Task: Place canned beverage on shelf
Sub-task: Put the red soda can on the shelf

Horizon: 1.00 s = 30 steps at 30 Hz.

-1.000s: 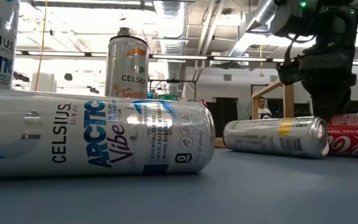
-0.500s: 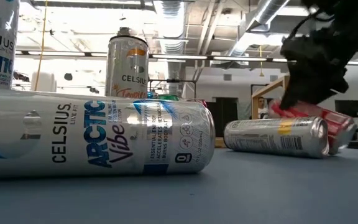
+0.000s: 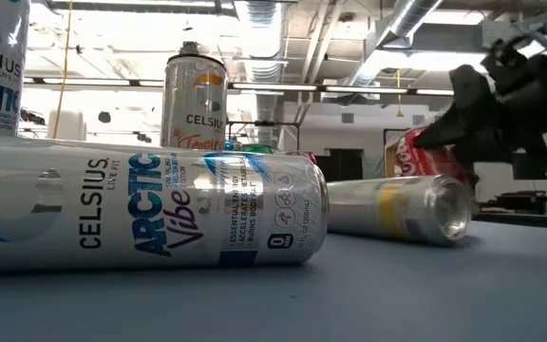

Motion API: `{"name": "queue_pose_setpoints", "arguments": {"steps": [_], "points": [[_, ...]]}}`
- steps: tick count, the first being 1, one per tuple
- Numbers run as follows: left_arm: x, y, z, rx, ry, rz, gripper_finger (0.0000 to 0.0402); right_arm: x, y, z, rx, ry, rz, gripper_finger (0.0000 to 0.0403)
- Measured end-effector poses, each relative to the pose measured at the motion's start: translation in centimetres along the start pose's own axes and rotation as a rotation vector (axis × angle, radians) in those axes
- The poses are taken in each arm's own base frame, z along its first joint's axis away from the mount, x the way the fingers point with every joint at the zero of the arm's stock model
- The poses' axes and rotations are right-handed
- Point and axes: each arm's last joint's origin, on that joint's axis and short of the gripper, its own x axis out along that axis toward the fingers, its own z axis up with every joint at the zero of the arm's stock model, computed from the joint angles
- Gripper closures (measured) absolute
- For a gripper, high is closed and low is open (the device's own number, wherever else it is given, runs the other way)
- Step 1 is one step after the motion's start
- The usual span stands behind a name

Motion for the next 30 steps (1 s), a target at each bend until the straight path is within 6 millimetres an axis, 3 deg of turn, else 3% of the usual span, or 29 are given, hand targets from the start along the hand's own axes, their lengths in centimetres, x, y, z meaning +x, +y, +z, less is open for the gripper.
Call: {"name": "queue_pose_setpoints", "arguments": {"steps": [6,13,30], "points": [[0.0,0.0,0.1,-0.017,-0.012,0.0,0.0045,0.6,1.0,-3.0,0.025,-0.115,-0.004,0.0162],[0.0,0.0,0.1,-0.033,-0.011,-0.001,0.0045,0.9,3.2,-5.1,-0.174,-0.153,-0.011,0.0143],[0.0,0.0,0.1,-0.032,-0.009,-0.001,0.0045,-0.5,4.6,-4.2,-0.153,0.031,0.103,0.0076]]}}
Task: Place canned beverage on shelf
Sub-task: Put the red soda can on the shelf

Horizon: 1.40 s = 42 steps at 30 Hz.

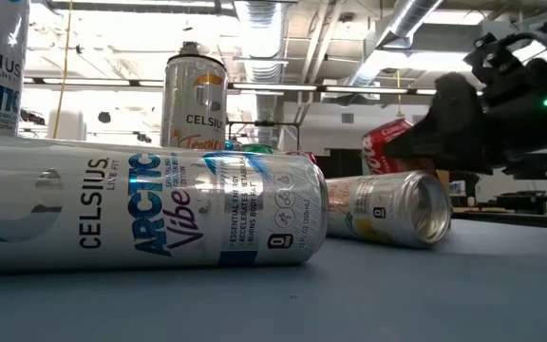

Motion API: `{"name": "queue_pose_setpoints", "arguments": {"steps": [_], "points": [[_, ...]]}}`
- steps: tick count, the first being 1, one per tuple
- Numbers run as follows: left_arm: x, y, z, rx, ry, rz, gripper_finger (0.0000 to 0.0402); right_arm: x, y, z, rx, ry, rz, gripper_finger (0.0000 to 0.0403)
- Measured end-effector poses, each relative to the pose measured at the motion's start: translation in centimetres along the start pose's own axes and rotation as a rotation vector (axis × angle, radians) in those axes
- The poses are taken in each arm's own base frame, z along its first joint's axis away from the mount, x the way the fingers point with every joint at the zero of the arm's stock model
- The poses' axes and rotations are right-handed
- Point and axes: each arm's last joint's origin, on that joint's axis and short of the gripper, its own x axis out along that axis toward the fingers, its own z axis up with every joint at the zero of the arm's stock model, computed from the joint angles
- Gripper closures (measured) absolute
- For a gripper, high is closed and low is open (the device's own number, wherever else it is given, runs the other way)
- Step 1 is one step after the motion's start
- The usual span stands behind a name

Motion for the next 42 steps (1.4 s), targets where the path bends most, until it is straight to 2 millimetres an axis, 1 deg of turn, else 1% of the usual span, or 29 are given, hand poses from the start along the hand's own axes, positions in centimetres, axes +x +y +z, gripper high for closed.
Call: {"name": "queue_pose_setpoints", "arguments": {"steps": [5,7,10,12,14,16,18,20,22,23,25,27,29,30,32,33,37,42], "points": [[0.0,0.0,0.0,-0.007,0.0,-0.001,0.0045,-1.7,-0.1,0.8,0.004,0.074,0.077,0.0073],[0.0,0.0,0.0,-0.008,0.0,-0.001,0.0045,-2.2,-0.5,1.1,-0.004,0.113,0.088,0.0073],[0.1,0.1,0.0,-0.01,0.002,-0.025,0.0045,-2.7,-1.4,1.4,0.005,0.228,0.091,0.0074],[0.7,0.0,0.1,-0.004,0.01,-0.067,0.0045,-2.9,-2.0,1.5,0.014,0.297,0.083,0.0074],[1.3,0.1,0.1,0.019,0.018,-0.127,0.0045,-3.3,-2.3,2.0,0.03,0.326,0.086,0.0074],[2.5,0.0,0.1,0.056,0.034,-0.184,0.0045,-3.6,-2.5,2.5,0.025,0.36,0.1,0.0074],[3.2,-0.1,0.2,0.093,0.029,-0.236,0.0045,-3.9,-2.6,3.1,0.01,0.414,0.129,0.0074],[4.9,-0.6,0.4,0.138,0.02,-0.303,0.0045,-4.3,-2.7,3.9,0.019,0.465,0.167,0.0074],[5.9,-1.0,0.8,0.186,-0.022,-0.377,0.0045,-4.7,-2.9,4.5,0.021,0.524,0.201,0.0074],[7.0,-1.5,0.8,0.211,-0.023,-0.416,0.0045,-4.9,-3.1,4.9,0.024,0.547,0.211,0.0074],[7.9,-1.8,1.4,0.255,-0.1,-0.467,0.0045,-5.5,-3.7,5.5,0.021,0.611,0.233,0.0074],[9.5,-2.6,1.3,0.303,-0.109,-0.526,0.0045,-6.0,-4.4,6.1,0.03,0.666,0.243,0.0074],[10.5,-3.0,1.5,0.339,-0.148,-0.566,0.0045,-6.7,-5.0,6.6,0.048,0.725,0.255,0.0074],[11.5,-3.5,1.3,0.353,-0.144,-0.595,0.0045,-7.1,-5.4,6.9,0.057,0.742,0.26,0.0074],[12.6,-3.7,1.4,0.365,-0.162,-0.618,0.0045,-7.7,-5.8,7.3,0.082,0.775,0.278,0.0074],[13.7,-4.2,1.1,0.375,-0.152,-0.639,0.0045,-8.0,-6.0,7.4,0.093,0.792,0.287,0.0074],[16.8,-5.1,0.6,0.406,-0.158,-0.661,0.0045,-8.9,-6.4,7.6,0.11,0.834,0.308,0.0074],[21.6,-5.8,-0.8,0.463,-0.14,-0.679,0.0045,-9.2,-6.7,7.2,0.081,0.851,0.285,0.0074]]}}
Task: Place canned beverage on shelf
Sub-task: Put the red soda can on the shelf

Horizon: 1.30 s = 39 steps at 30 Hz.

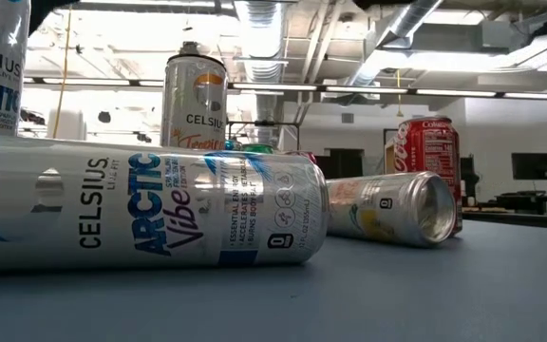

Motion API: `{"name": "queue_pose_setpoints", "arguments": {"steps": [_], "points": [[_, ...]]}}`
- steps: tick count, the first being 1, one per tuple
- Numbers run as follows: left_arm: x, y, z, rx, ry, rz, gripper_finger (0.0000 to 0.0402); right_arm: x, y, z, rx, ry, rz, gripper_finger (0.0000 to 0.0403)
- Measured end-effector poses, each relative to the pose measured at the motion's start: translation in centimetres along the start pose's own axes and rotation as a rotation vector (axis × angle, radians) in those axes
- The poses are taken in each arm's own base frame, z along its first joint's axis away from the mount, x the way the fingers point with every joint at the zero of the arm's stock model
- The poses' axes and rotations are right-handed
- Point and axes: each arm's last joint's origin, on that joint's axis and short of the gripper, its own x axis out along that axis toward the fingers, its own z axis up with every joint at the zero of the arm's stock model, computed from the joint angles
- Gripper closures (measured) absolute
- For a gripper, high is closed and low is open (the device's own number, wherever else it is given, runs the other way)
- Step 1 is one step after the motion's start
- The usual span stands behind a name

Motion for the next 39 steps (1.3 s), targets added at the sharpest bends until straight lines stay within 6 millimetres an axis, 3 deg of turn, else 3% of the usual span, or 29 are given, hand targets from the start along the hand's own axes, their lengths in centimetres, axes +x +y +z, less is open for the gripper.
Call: {"name": "queue_pose_setpoints", "arguments": {"steps": [7,13,16,24,39], "points": [[3.7,2.0,-3.1,0.037,0.025,-0.026,0.0045,0.5,0.1,-0.3,-0.016,0.0,-0.025,0.0074],[5.2,3.7,-3.5,0.066,-0.114,-0.013,0.0045,1.0,0.2,-0.6,-0.03,0.0,-0.048,0.0074],[6.6,4.0,-4.7,0.044,-0.118,-0.05,0.0045,1.3,0.4,-0.8,-0.031,0.0,-0.048,0.0074],[8.1,4.6,-5.9,-0.004,-0.16,-0.109,0.0045,2.4,0.6,-1.5,-0.055,0.003,-0.085,0.0074],[10.4,4.2,-9.2,0.026,0.058,-0.077,0.0045,4.2,1.1,-2.6,-0.073,0.019,-0.119,0.0074]]}}
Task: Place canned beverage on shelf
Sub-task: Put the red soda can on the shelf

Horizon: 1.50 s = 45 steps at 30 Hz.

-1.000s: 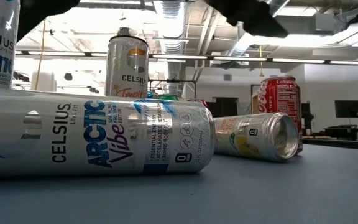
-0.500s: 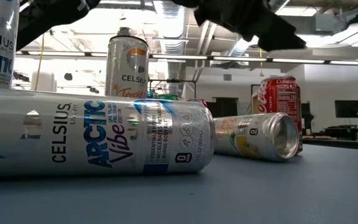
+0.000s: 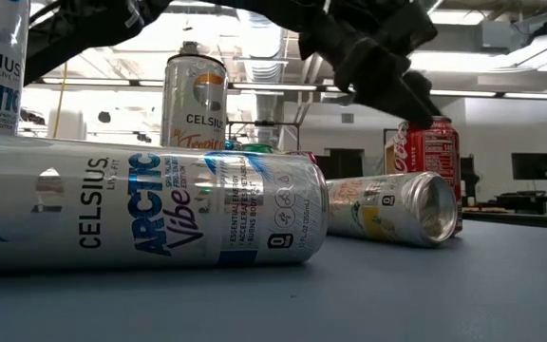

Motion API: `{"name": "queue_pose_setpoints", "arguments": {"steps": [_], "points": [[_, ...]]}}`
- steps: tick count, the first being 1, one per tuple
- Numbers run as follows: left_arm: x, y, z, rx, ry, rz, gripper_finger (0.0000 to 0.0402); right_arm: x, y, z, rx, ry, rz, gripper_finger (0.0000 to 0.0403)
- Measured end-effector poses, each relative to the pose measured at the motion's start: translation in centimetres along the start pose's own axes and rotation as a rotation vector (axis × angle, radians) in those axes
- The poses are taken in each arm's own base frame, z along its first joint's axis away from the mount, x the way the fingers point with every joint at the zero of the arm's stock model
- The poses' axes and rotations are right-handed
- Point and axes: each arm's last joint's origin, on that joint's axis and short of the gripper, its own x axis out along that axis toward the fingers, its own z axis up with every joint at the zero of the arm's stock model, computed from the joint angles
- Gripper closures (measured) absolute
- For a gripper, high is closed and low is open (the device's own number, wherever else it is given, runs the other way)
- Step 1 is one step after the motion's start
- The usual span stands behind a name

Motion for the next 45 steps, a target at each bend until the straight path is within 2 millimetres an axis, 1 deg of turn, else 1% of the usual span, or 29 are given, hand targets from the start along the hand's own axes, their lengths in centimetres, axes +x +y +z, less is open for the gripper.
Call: {"name": "queue_pose_setpoints", "arguments": {"steps": [5,9,14,16,21,22,25,29,31,34,42,45], "points": [[1.1,-0.3,-1.1,-0.017,0.062,-0.019,0.0045,0.0,0.0,0.0,0.0,0.0,0.001,0.0074],[1.5,-0.8,-1.0,0.023,0.088,-0.012,0.0045,0.0,0.0,0.0,0.0,0.0,0.0,0.0074],[1.8,-1.0,-0.9,0.033,0.104,0.006,0.0047,0.0,0.0,0.0,0.0,0.0,0.0,0.0074],[1.8,-1.0,-0.8,0.024,0.1,0.004,0.0057,0.0,0.0,0.0,0.0,0.0,-0.001,0.0074],[1.8,-1.1,-0.8,-0.029,0.105,0.012,0.011,0.0,0.0,0.0,-0.001,0.0,-0.002,0.0074],[1.8,-1.1,-0.8,-0.041,0.11,0.018,0.0113,0.0,0.0,0.0,-0.001,0.0,-0.002,0.0074],[1.7,-0.9,-1.0,-0.126,0.134,0.057,0.0113,0.0,0.0,0.0,-0.001,0.0,-0.002,0.0074],[1.5,-0.7,-1.3,-0.293,0.163,0.08,0.0113,0.0,0.0,0.0,0.001,0.0,-0.002,0.0074],[1.4,-0.7,-1.4,-0.38,0.182,0.118,0.0113,0.0,0.0,0.0,0.004,-0.001,-0.003,0.0074],[1.0,-0.9,-1.0,-0.488,0.227,0.217,0.0107,0.0,-0.1,0.0,0.028,-0.001,-0.005,0.0074],[-0.5,-1.0,-0.2,-0.741,0.269,0.458,0.0106,0.1,-0.2,0.0,0.065,-0.005,-0.011,0.0074],[-1.5,-1.0,0.2,-0.826,0.268,0.558,0.0105,0.3,-0.2,-0.1,0.067,-0.006,-0.021,0.0074]]}}
